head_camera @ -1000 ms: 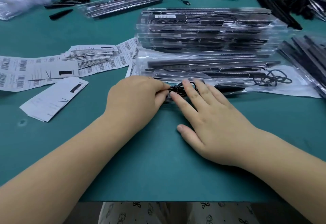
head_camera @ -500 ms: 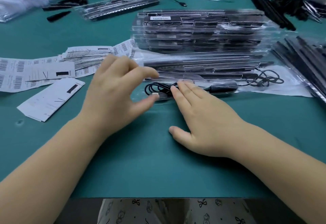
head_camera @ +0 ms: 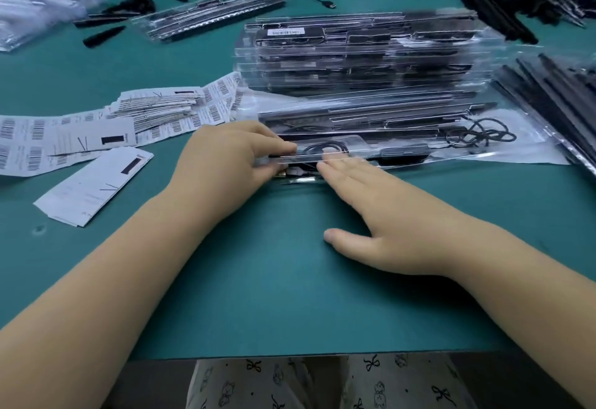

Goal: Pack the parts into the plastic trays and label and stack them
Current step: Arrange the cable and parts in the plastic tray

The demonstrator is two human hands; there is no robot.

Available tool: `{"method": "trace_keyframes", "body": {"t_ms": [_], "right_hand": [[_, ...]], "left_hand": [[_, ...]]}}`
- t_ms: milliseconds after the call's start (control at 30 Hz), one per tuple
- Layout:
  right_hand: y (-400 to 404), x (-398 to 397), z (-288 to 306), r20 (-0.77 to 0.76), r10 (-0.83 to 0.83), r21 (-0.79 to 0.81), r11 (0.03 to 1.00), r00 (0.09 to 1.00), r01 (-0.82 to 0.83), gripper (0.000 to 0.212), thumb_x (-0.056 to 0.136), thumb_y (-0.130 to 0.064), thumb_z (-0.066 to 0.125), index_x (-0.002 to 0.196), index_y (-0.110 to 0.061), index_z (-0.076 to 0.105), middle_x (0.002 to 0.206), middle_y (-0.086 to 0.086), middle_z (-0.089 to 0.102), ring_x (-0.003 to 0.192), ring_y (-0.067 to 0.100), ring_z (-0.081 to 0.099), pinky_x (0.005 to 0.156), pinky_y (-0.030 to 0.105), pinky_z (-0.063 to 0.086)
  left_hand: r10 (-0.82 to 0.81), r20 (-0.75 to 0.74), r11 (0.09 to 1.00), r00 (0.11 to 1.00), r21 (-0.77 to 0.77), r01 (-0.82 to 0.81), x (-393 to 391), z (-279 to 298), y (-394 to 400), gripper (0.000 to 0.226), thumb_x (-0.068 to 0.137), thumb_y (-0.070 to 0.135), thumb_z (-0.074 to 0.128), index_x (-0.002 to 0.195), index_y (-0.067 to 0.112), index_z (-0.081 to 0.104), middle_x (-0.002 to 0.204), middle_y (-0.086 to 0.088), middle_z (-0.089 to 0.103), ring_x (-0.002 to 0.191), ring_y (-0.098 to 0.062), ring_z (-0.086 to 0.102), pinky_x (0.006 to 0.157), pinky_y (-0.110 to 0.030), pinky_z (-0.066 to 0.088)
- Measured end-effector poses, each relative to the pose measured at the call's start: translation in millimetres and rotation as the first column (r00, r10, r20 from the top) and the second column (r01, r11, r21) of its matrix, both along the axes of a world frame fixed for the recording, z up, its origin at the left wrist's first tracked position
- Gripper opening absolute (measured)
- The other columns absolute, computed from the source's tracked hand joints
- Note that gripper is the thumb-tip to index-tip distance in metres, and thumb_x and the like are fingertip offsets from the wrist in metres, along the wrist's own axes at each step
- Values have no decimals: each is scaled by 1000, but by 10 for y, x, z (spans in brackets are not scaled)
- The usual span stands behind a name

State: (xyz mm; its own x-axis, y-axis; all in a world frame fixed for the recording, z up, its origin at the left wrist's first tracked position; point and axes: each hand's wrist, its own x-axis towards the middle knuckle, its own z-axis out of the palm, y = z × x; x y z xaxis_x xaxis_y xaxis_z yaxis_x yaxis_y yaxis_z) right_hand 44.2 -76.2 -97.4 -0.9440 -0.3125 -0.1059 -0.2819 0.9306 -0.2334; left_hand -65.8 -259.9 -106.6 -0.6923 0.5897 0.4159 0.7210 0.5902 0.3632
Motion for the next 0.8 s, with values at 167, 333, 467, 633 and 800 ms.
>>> {"method": "trace_keyframes", "body": {"t_ms": [167,333,467,633,800], "right_hand": [[-48,133,-53,-75,13,139,990,997,-2,75,97,-51,24,150,-8,-6,158,11,-15,144,15,-16,97,12,-30],[128,328,-61,-282,-117,193,965,952,176,71,87,-48,32,127,6,54,133,21,53,124,36,51,105,43,38],[456,331,-42,-360,-267,70,948,894,311,54,89,-39,46,117,2,64,115,16,65,103,35,58,96,32,33],[669,274,-39,-330,-325,34,934,887,355,55,82,-42,46,129,-16,59,90,-1,52,90,18,41,81,31,35],[603,328,-158,-402,-279,20,950,872,313,39,86,-23,61,116,2,65,80,10,56,78,31,58,60,38,49]], "left_hand": [[-24,-99,998,995,-60,18,11,-12,1,24,80,12,75,103,20,75,97,1,72,82,-22,68,76,-33,49],[-40,-28,997,999,-73,38,-23,-24,-41,29,83,33,69,110,23,72,102,6,68,88,-20,64,80,-29,46],[-82,62,992,995,-86,87,-34,9,-54,44,82,45,55,115,21,69,108,4,65,98,-20,60,90,-35,46],[-124,61,979,990,-156,132,-15,47,-95,46,93,52,47,121,21,65,112,3,62,105,-21,57,93,-42,43],[-55,-195,933,979,-360,-19,165,111,143,59,87,56,23,94,10,59,90,-7,58,91,-30,55,78,-38,39]]}}
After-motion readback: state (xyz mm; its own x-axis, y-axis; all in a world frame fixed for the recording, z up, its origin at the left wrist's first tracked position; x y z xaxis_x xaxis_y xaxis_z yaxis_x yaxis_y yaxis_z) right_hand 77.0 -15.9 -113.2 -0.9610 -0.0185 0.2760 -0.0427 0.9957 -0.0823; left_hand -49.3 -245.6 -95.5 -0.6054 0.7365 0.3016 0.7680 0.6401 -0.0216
